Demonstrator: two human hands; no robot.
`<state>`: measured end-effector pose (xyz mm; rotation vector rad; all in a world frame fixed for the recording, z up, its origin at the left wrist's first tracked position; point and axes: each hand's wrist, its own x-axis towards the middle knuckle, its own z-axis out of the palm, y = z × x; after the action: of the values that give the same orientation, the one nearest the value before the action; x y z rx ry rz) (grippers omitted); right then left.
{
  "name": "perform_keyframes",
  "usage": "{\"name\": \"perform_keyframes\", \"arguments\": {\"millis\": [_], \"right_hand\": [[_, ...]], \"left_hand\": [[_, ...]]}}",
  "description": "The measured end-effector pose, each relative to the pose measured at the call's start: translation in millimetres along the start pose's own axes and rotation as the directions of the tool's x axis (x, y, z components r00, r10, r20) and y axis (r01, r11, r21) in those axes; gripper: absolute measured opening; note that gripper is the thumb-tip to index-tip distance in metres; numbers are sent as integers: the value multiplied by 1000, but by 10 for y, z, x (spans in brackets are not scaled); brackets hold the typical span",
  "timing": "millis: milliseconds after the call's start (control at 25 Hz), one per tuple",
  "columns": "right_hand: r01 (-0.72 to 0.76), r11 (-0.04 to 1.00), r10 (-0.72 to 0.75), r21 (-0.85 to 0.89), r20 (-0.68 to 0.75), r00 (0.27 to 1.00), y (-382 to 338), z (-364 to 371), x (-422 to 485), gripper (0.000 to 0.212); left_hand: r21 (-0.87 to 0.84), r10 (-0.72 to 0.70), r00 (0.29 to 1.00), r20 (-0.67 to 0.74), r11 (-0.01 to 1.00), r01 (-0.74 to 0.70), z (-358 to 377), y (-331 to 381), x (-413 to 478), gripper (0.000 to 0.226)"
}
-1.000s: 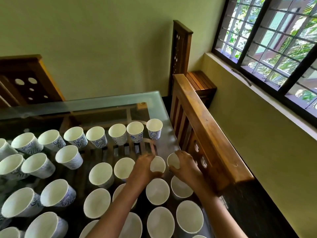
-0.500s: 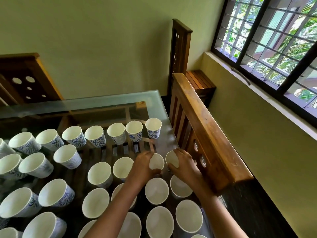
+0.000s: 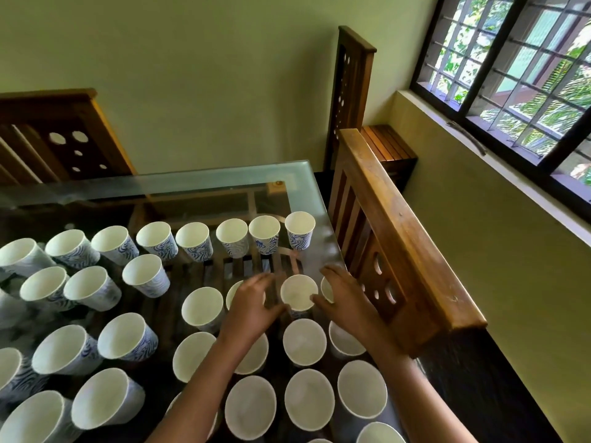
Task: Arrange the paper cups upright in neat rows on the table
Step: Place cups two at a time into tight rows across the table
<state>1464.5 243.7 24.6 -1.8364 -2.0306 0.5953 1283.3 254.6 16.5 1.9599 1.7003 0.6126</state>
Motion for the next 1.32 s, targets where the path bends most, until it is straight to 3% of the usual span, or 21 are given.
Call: {"name": "perform_keyframes", "arguments": {"millis": [440, 1320], "right_hand": [[69, 996, -64, -55, 91, 994, -347, 284, 74, 59], [53, 995, -46, -85, 85, 995, -300, 383, 113, 59]], "left_hand": [[80, -119, 992, 37, 990, 116, -253, -385, -103, 68], [69, -100, 993, 67, 993, 95, -216, -450, -102, 71]]}}
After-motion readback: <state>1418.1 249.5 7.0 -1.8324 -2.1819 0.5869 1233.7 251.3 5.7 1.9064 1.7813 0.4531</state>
